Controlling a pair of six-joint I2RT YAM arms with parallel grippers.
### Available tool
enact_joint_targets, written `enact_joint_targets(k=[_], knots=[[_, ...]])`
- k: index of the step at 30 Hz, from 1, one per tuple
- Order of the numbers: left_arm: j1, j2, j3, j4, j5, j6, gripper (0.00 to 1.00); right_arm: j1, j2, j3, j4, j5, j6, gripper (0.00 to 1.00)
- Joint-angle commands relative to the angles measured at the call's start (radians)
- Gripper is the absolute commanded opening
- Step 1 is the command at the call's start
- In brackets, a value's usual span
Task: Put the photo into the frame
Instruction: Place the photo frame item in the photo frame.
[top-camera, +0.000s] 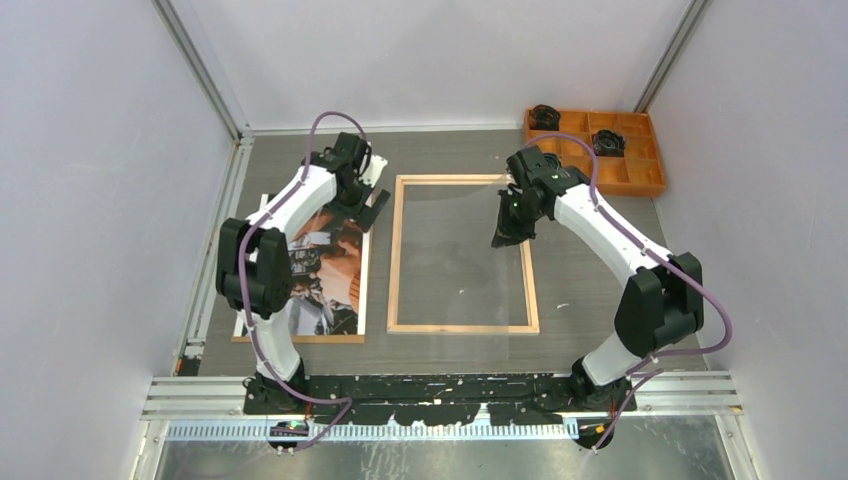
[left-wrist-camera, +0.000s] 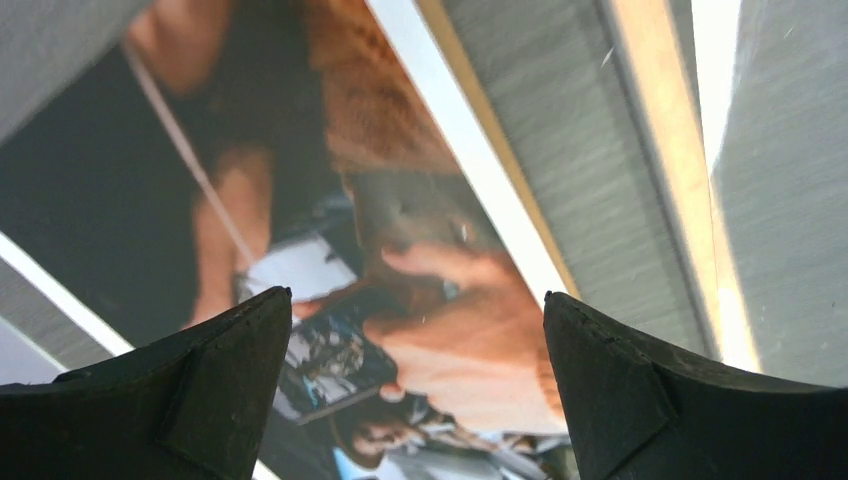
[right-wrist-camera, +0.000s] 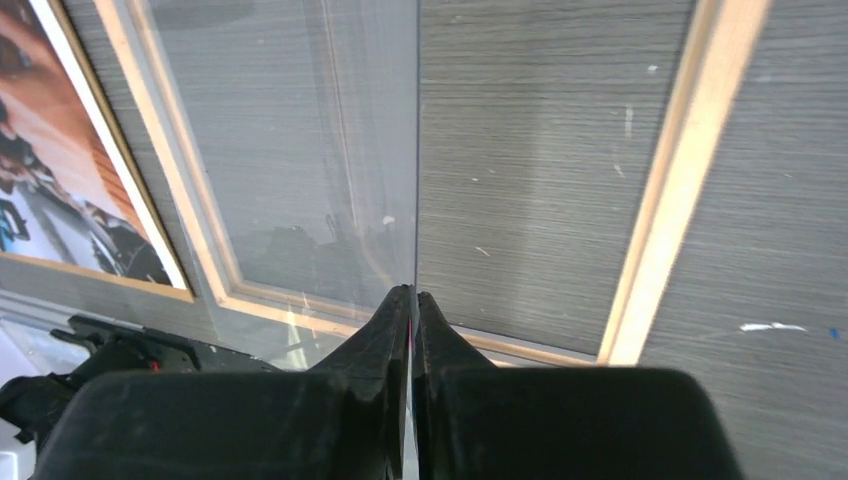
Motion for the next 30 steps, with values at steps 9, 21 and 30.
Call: enact_joint_targets(k=[9,21,30], knots=[[-0.125,0.156,0.171,-0.041,0.146,-0.122,0.94,-0.040,-0.183,-0.031,-0.065,0.143,0.029,0.06],[-0.169,0.248,0.177,-0.042,0.135,-0.100,0.61,-0.039,-0.220,-0.134,0.024,0.028,0.089,0.06],[-0.174,0.248,0.117,-0.005,0.128,-0.050,0.33,-0.039,-0.248,-0.180,0.071,-0.017,0.139,0.05]])
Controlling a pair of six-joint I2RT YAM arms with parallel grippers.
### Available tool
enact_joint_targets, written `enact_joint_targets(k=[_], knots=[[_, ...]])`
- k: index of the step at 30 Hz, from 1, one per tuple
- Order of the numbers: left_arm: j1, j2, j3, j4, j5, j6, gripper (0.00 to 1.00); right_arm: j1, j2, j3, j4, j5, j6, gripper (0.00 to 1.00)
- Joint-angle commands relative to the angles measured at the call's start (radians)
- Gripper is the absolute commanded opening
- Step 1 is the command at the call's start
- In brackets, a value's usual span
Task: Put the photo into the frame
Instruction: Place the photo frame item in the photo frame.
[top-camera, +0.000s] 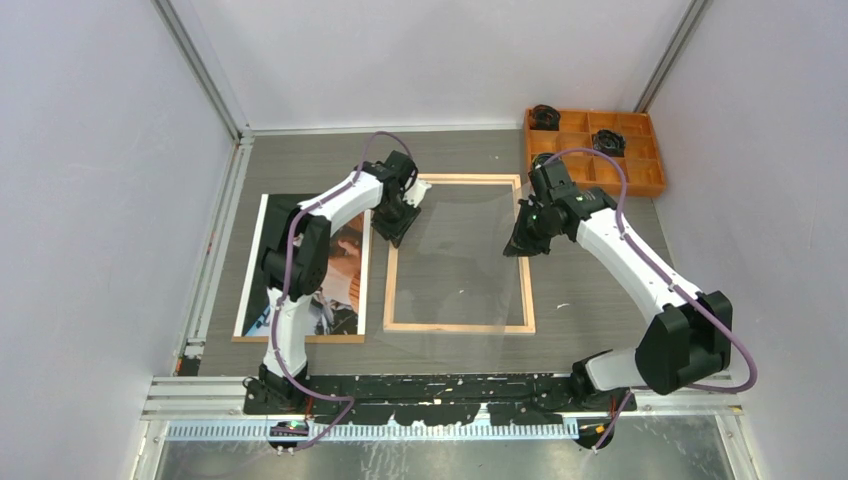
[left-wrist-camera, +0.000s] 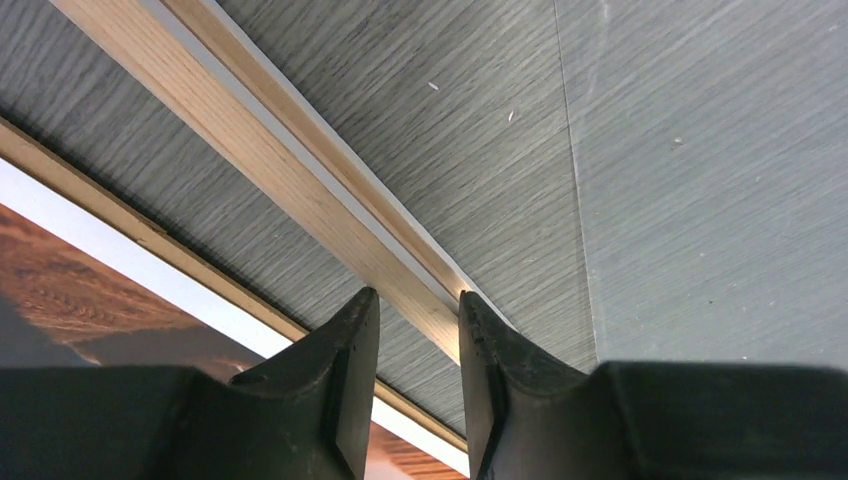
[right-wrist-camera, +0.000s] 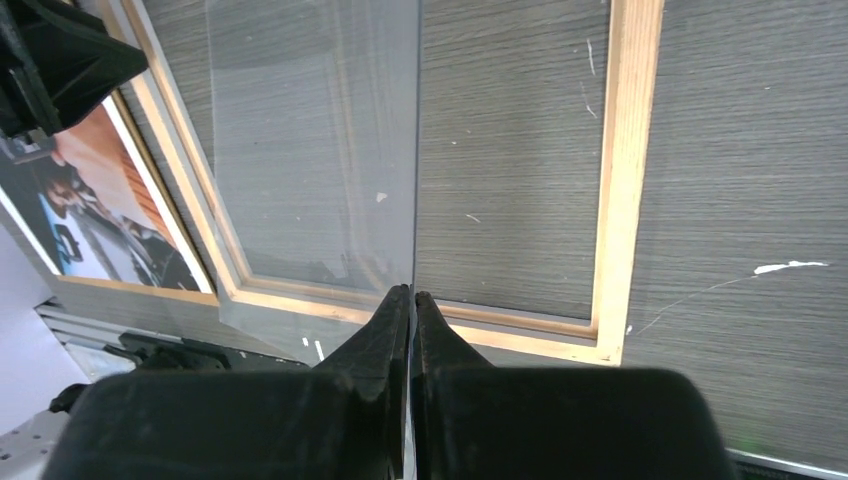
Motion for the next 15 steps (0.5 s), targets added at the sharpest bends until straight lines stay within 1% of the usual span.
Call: enact_joint_targets(k=[1,2,4,5,10,13,15], knots=[[-0.001,-0.005,-0.027,0.021,-0.016,0.049,0.30,-0.001,-0.056,-0.025,0.055,-0.048,0.046,0.05],[-0.002,-0.001,-0.029,0.024,-0.019,0.057,0.27,0.000,-0.062,-0.034,0.064,-0.057,0.055,0.05],[-0.002,0.004,-0.035,0.030,-0.026,0.075,0.19,-0.001,-0.079,-0.061,0.092,-0.076,0.077,0.05],[-0.001,0.006,-0.038,0.033,-0.029,0.085,0.17,0.000,-0.094,-0.074,0.107,-0.084,0.093,0.05],[-0.010,0.003,-0.060,0.053,-0.034,0.130,0.14,0.011,-0.129,-0.140,0.192,-0.112,0.159,0.05],[-0.012,-0.009,-0.079,0.073,-0.061,0.167,0.08,0.034,-0.128,-0.157,0.223,-0.108,0.189,0.04],[-0.014,-0.016,-0.099,0.093,-0.124,0.197,0.04,0.055,-0.124,-0.169,0.245,-0.098,0.205,0.04]])
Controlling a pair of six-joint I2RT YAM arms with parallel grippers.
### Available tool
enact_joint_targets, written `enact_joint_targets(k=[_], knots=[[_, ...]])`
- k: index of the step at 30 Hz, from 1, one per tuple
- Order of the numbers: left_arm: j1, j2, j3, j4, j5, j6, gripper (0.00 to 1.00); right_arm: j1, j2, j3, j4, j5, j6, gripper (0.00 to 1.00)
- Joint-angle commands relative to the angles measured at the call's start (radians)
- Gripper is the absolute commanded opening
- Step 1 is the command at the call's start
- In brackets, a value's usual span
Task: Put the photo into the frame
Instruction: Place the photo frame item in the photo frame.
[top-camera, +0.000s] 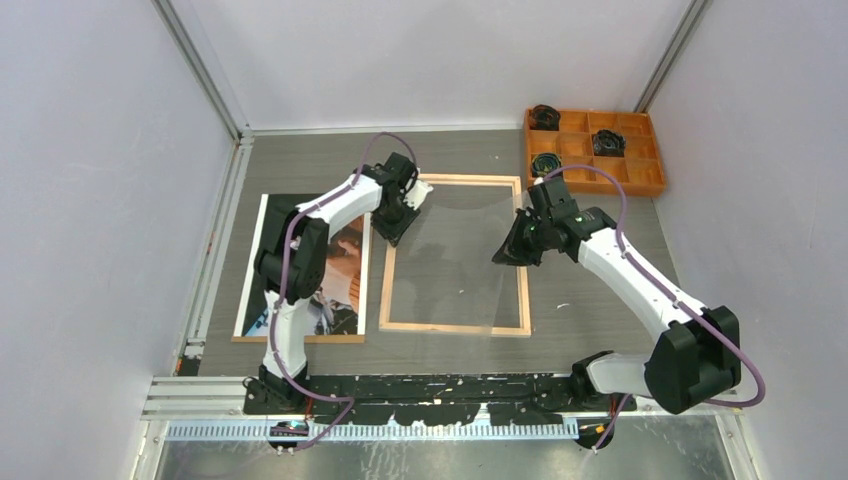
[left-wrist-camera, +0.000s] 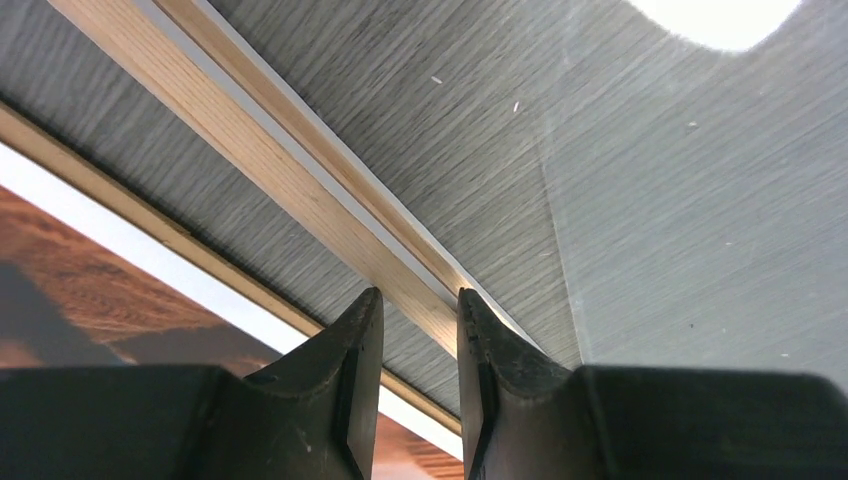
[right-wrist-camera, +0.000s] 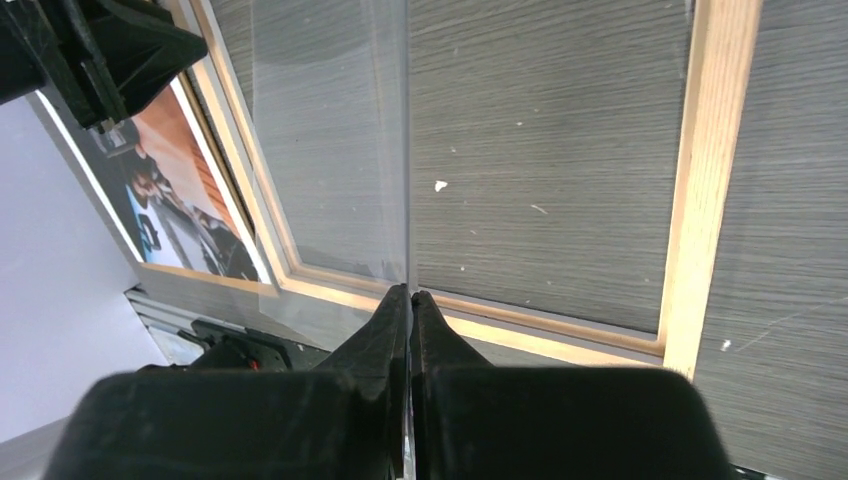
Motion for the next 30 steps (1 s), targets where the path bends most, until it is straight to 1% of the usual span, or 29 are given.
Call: enact_joint_targets(k=[1,4,7,11,14,15,17,20,22,24,26,30], knots=[[-0.005,0.006,-0.072,0.066,-0.140,0.160,0.02,0.043,-0.020,-0.015,0.097,-0.013,0.068,0.04],[-0.004,-0.010,-0.120,0.116,-0.214,0.214,0.00,0.072,-0.005,-0.026,0.127,-0.003,0.090,0.04],[-0.004,-0.021,-0.145,0.139,-0.234,0.235,0.00,0.107,0.017,-0.027,0.157,0.013,0.113,0.04],[-0.005,-0.034,-0.122,0.094,-0.148,0.198,0.01,0.118,0.034,-0.005,0.167,0.037,0.111,0.04],[-0.006,-0.055,-0.082,0.049,-0.084,0.170,0.03,0.117,0.039,0.063,0.119,0.075,0.071,0.04],[-0.005,-0.061,-0.067,0.024,-0.053,0.158,0.05,0.116,0.039,0.076,0.108,0.076,0.054,0.04],[0.009,-0.089,-0.006,-0.033,0.029,0.139,0.13,0.114,0.039,0.130,0.089,0.071,0.017,0.04],[0.041,-0.133,0.098,-0.117,0.111,0.127,0.29,0.111,0.043,0.197,0.071,0.034,-0.047,0.05],[0.075,-0.164,0.150,-0.144,0.139,0.120,0.43,0.111,0.051,0.230,0.065,0.004,-0.074,0.05],[0.107,-0.190,0.176,-0.150,0.135,0.110,0.51,0.110,0.068,0.268,0.065,-0.020,-0.105,0.05],[0.125,-0.206,0.182,-0.152,0.084,0.106,0.54,0.107,0.090,0.292,0.073,-0.040,-0.129,0.05],[0.145,-0.217,0.113,-0.121,-0.029,0.126,0.52,0.101,0.145,0.332,0.093,-0.055,-0.173,0.05]])
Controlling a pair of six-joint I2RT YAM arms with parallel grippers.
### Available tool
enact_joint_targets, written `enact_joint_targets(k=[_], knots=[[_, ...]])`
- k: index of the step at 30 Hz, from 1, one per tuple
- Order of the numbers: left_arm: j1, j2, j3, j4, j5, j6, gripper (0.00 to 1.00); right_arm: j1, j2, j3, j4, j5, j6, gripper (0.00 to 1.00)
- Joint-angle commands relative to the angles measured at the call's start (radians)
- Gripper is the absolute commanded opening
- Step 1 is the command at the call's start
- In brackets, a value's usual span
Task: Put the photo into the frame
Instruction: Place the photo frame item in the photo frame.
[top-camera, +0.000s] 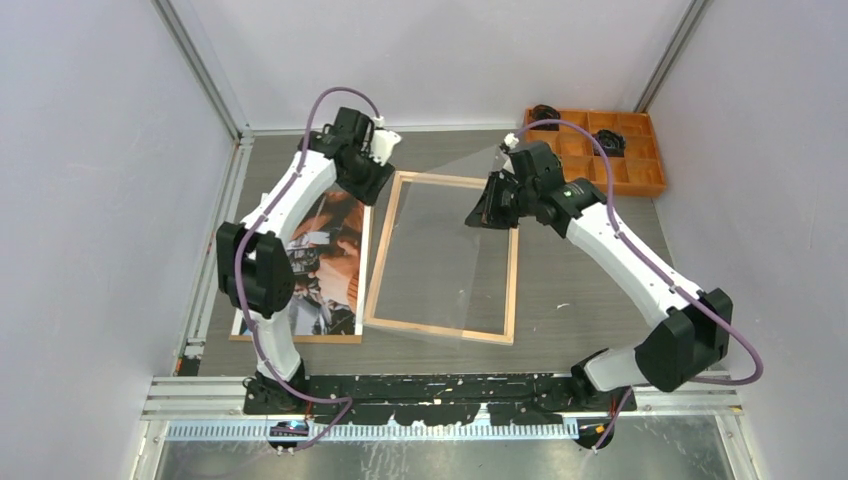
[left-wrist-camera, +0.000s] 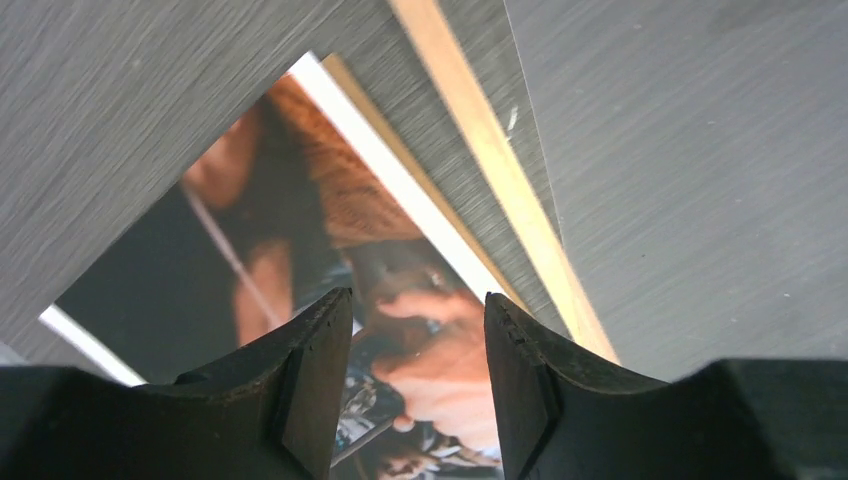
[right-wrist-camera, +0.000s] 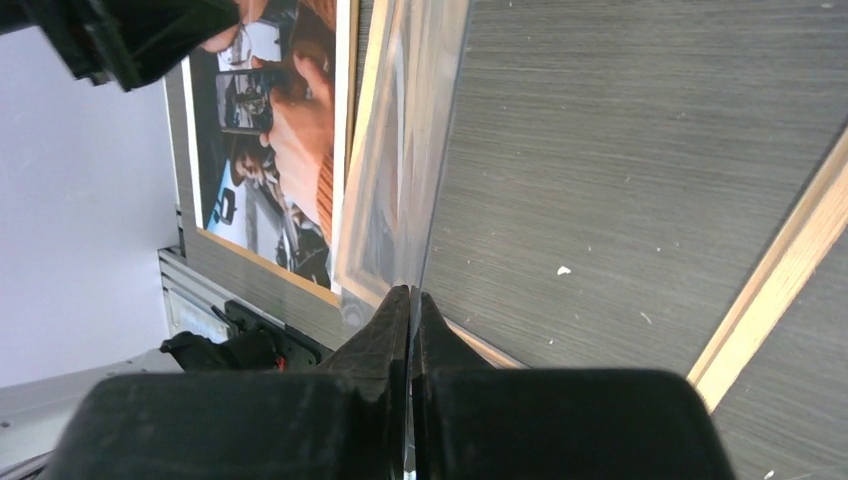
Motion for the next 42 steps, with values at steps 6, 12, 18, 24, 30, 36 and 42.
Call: enact_joint_targets(k=[6,12,18,24,30,36,42], knots=[[0.024,-0.047,-0.215,0.061,-0.154,0.017,0.50,-0.039,0.149,0.100,0.018,-0.067,-0.153,0.05],[0.025,-0.039,-0.275,0.087,-0.160,0.020,0.50,-0.078,0.217,0.102,0.059,-0.012,-0.152,0.06],[0.024,-0.044,-0.282,0.070,-0.113,0.039,0.54,-0.106,0.282,0.101,0.064,0.029,-0.147,0.15],[0.012,-0.027,-0.308,0.075,-0.114,0.039,0.54,-0.113,0.301,0.038,0.123,0.032,-0.105,0.25],[-0.018,-0.027,-0.358,0.089,-0.083,0.043,0.54,-0.163,0.309,-0.057,0.206,0.002,0.003,0.50],[-0.028,-0.012,-0.394,0.111,-0.102,0.051,0.53,-0.246,0.314,-0.251,0.427,-0.139,0.176,0.54],[-0.028,0.006,-0.399,0.120,-0.101,0.054,0.53,-0.257,0.343,-0.342,0.538,-0.191,0.261,0.73]])
